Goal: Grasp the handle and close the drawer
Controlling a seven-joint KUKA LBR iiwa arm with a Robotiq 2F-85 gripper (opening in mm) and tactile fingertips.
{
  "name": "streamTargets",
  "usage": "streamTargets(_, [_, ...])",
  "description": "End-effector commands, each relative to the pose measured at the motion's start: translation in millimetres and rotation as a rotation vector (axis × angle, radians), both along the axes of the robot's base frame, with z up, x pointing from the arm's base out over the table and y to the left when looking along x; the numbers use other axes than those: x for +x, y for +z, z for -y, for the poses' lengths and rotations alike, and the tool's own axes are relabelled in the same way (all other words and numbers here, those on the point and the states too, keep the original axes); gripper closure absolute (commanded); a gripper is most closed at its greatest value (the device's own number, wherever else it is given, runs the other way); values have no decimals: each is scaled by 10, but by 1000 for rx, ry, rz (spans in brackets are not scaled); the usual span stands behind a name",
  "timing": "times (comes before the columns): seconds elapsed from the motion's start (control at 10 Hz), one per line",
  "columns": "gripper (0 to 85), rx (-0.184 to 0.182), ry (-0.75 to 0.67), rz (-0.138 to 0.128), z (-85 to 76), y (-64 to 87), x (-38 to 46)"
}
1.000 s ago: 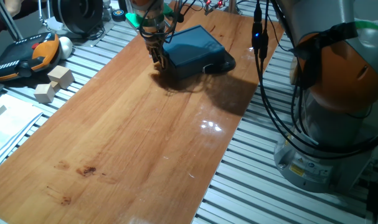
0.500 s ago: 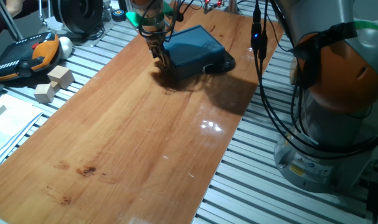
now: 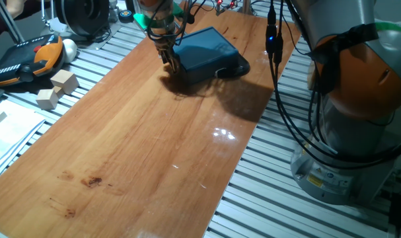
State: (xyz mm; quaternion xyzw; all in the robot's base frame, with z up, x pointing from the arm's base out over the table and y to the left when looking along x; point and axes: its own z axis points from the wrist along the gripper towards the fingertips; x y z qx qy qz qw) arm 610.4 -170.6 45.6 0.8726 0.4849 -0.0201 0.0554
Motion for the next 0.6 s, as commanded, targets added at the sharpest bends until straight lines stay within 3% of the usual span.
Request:
streamTargets(0.0, [297, 0, 2, -1, 2, -1, -1])
streamTargets(0.3, [403, -5, 1, -3, 4, -1, -5])
streamTargets(0.5, [400, -8, 1, -3, 3, 4, -7])
